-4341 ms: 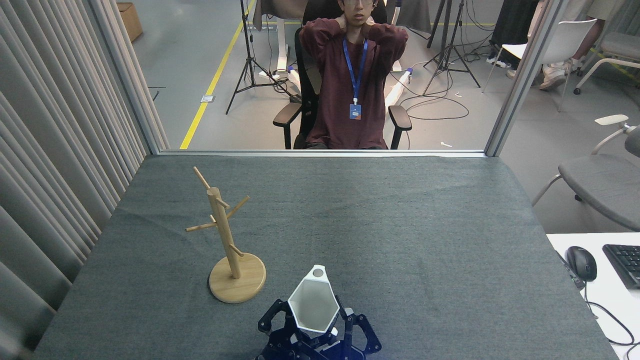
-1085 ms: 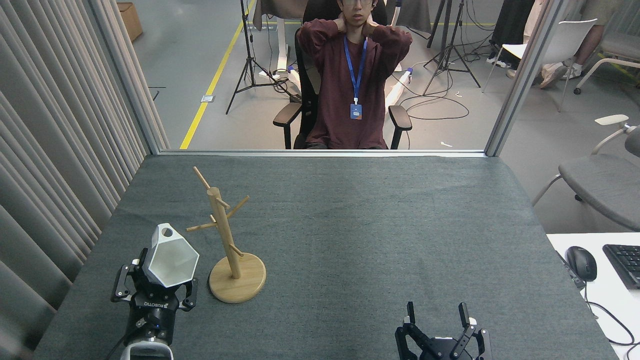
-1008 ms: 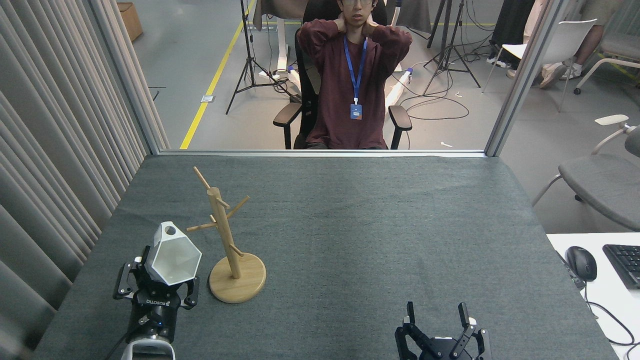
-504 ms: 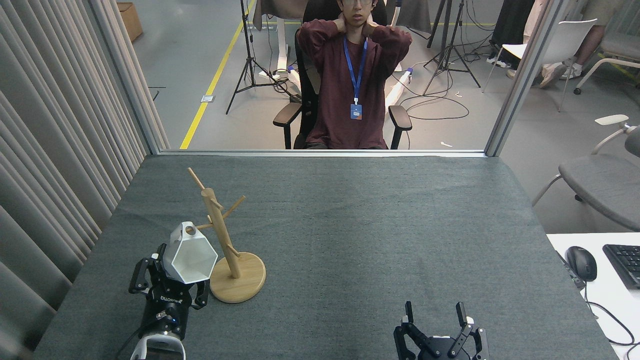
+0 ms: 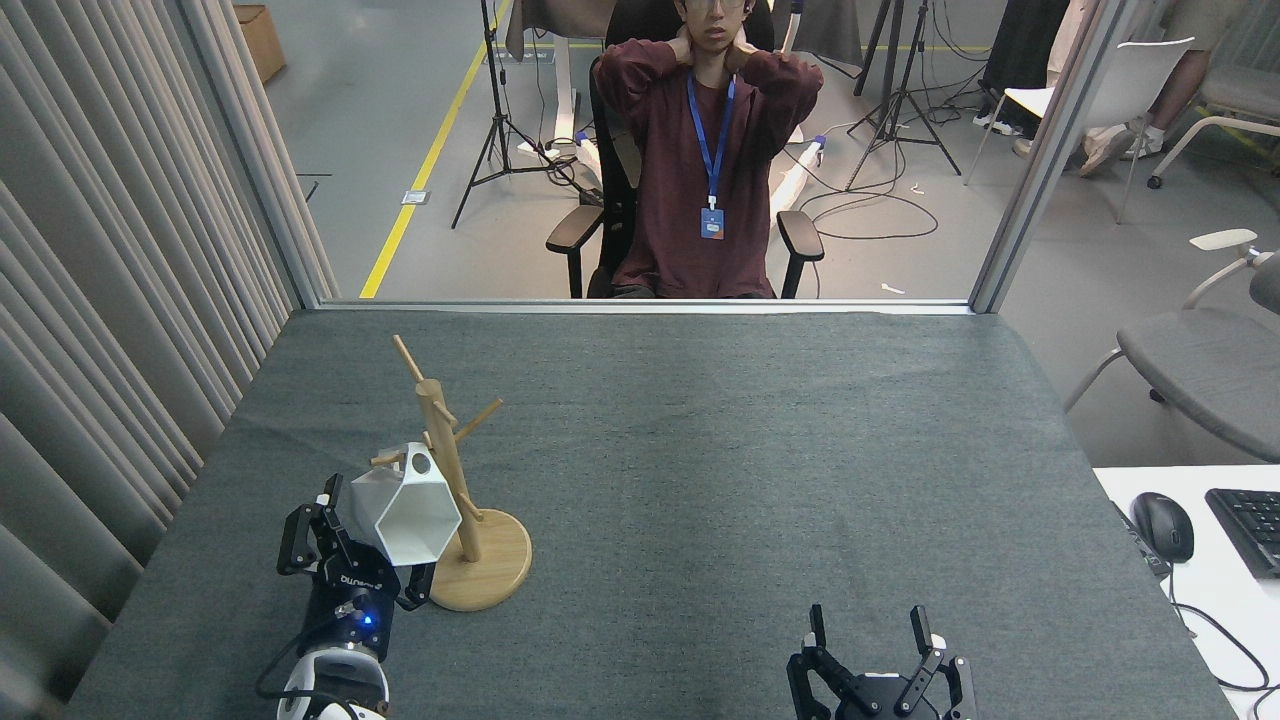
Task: Hang cup on storage rack
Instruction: 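Carry the cup with the left gripper onto a branch of the wooden stand, then release the cup on the branch and withdraw the left gripper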
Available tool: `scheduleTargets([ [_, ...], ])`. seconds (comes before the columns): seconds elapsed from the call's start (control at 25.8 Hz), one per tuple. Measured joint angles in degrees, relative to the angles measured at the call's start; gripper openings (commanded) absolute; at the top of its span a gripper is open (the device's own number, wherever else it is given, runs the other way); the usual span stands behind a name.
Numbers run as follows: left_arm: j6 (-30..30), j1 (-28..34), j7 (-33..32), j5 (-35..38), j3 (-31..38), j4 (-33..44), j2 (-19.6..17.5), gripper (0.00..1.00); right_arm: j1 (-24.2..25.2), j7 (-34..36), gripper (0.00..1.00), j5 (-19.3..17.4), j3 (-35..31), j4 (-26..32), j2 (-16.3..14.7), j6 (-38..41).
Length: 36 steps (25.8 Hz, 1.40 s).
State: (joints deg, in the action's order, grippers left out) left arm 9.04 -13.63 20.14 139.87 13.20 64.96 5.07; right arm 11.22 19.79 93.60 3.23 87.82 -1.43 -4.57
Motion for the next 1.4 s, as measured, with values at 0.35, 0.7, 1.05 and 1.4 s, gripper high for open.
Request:
scheduleTargets([
  [0.35,-0.24,1.13,0.19,-0.27,0.06,0.33,1.53,0.99,-0.2,0.0,0.98,0.0,-0.04,0.06,-0.16,0.0],
  [0.7,-0.88,6.38,0.19,-6.2,0.3,-0.22,1.42,0.99,-0.22,0.22,0.98,0.0,-0.02,0.57,-0.31,0.06],
  [1.05,-18.8,16.79,-0.49,-41.0,0.47,13.15,-3.5,0.99,1.79,-0.09,0.98,0.0,-0.97,3.2,-2.41,1.01],
  [1.4,-24.67,22.03,-0.49,-55.87,0.14,21.34,-4.9,0.99,3.83,-0.48,0.98,-0.08,-7.12,5.81,-2.89,6.36],
])
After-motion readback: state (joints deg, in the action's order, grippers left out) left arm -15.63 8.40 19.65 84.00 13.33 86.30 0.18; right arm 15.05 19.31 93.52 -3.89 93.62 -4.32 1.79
